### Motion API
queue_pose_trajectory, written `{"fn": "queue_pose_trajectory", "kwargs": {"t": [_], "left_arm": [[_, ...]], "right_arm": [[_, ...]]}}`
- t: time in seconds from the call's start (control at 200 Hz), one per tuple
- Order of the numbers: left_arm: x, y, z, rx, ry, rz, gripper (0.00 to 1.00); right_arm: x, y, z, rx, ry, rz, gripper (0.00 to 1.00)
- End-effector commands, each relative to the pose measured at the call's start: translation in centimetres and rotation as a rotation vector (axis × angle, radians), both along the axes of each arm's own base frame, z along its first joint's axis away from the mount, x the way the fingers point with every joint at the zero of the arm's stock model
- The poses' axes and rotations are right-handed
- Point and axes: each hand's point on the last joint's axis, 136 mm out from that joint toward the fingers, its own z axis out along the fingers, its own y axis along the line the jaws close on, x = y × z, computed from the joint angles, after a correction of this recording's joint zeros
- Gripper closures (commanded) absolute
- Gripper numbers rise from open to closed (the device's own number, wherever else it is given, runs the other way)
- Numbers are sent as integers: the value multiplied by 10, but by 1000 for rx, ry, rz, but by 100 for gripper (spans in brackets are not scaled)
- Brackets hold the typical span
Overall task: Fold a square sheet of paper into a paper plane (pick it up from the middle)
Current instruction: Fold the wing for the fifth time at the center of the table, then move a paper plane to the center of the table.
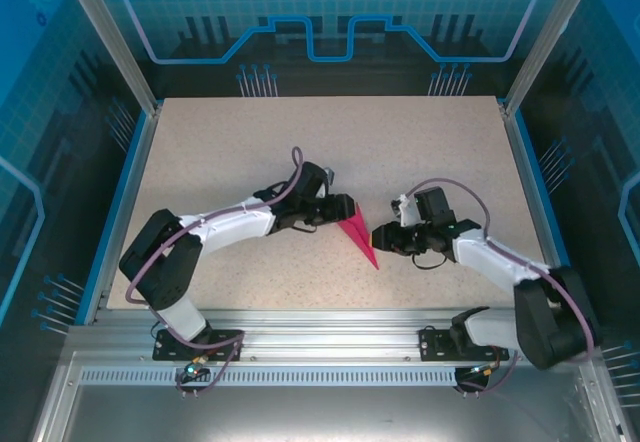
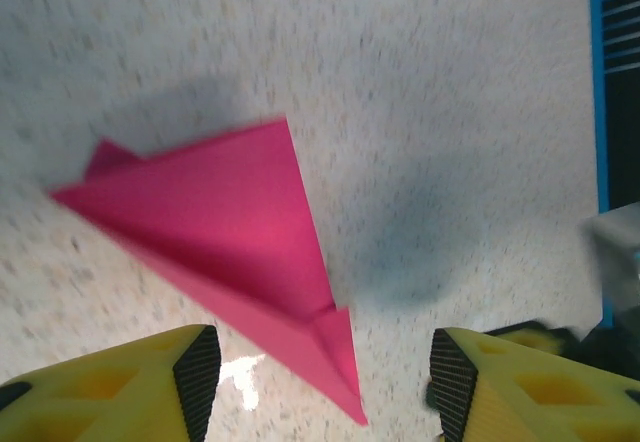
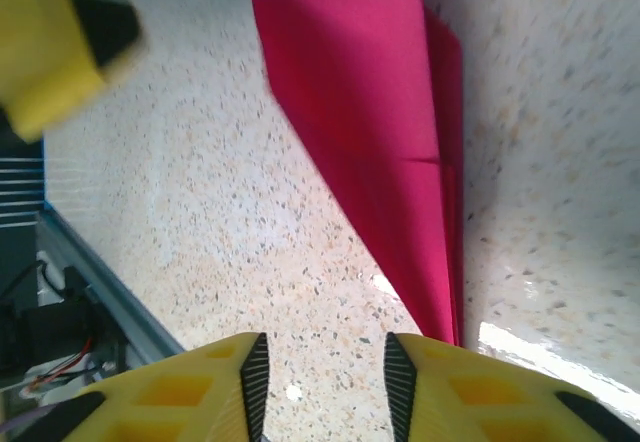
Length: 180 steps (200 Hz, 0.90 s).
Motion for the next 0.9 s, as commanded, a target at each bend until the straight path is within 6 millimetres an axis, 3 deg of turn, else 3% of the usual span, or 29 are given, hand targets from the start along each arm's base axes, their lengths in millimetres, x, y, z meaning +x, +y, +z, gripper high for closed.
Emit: {"fn": "queue_pose_trajectory", "kwargs": {"t": [0.0,0.08,0.225,0.505,0.555,0.75,0.895], "left_arm": [[-11,6,-9,65,39,99,38],[-17,6,-15,90,64,132,37],[-24,4,-29,123,105,150,34],[-17,-8,-34,134,133,156,33],[-15,-11,-35,139,142,158,33],[-9,-18,-44,161,166,160,38],[-13,-13,-45,160,160,156,59]], "right_arm": [[1,-28,10,-137,-78,-64,57],[3,-44,18,-172,-136,-127,50],[1,-59,26,-193,-200,-196,28],[-1,-58,27,-174,-215,-198,15],[-1,-65,24,-189,-196,-249,1],[-4,-73,17,-224,-199,-270,1],[-10,-68,11,-212,-170,-236,1]]}}
